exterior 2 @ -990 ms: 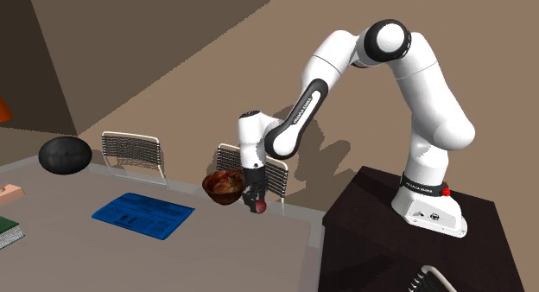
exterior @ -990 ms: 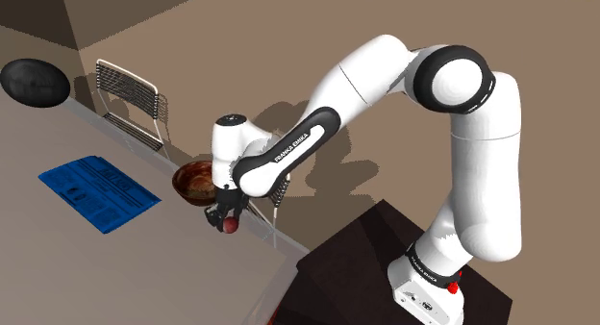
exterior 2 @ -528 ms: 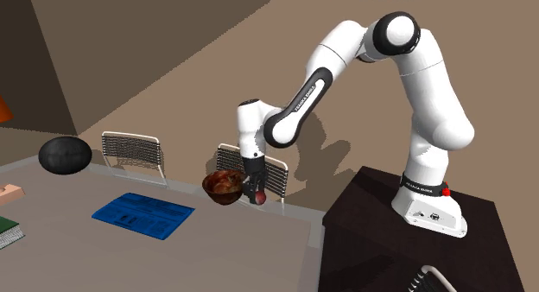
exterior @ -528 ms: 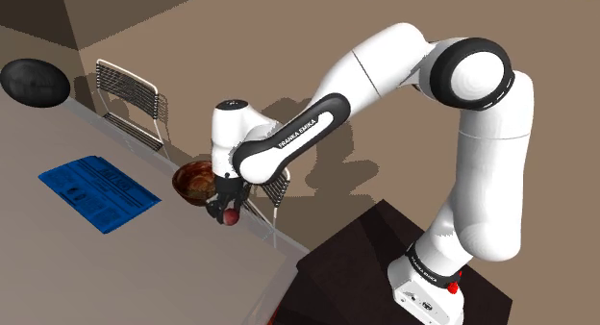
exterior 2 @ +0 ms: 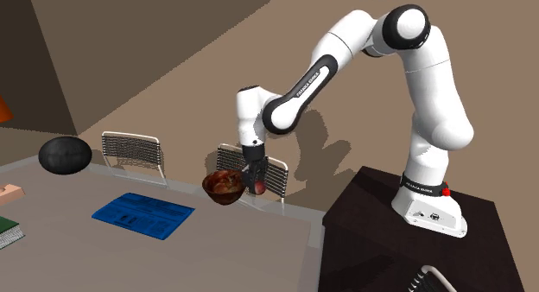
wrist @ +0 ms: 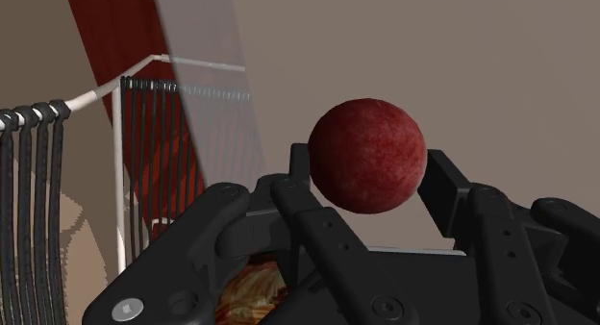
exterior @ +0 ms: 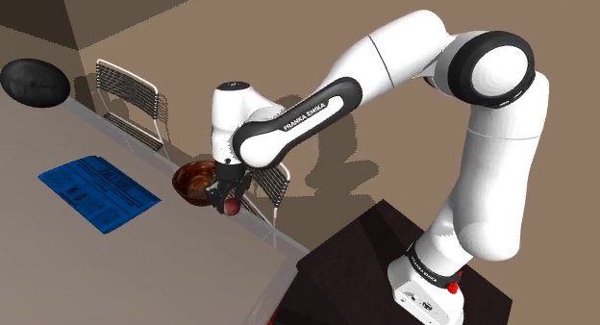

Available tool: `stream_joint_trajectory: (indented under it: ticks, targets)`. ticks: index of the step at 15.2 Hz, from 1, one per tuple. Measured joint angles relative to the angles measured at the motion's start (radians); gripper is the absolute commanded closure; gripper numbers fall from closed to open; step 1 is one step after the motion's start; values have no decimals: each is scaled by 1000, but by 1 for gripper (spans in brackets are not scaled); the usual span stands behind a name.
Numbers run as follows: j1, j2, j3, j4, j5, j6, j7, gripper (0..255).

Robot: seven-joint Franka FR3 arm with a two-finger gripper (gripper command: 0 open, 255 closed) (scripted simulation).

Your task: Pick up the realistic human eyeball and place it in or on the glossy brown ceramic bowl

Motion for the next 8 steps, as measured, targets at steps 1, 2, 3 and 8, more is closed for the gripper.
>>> stream_joint_trajectory:
  ticks: [1, 2, 3, 8]
  targets:
    - [-2, -11, 2, -2, 4, -8, -2, 255]
    - [-2, -16, 4, 3, 7, -18, -3, 255]
    - [-4, -27, 6, 4, 11, -30, -5, 255]
    - [-12, -72, 16, 18, 31, -86, -16, 255]
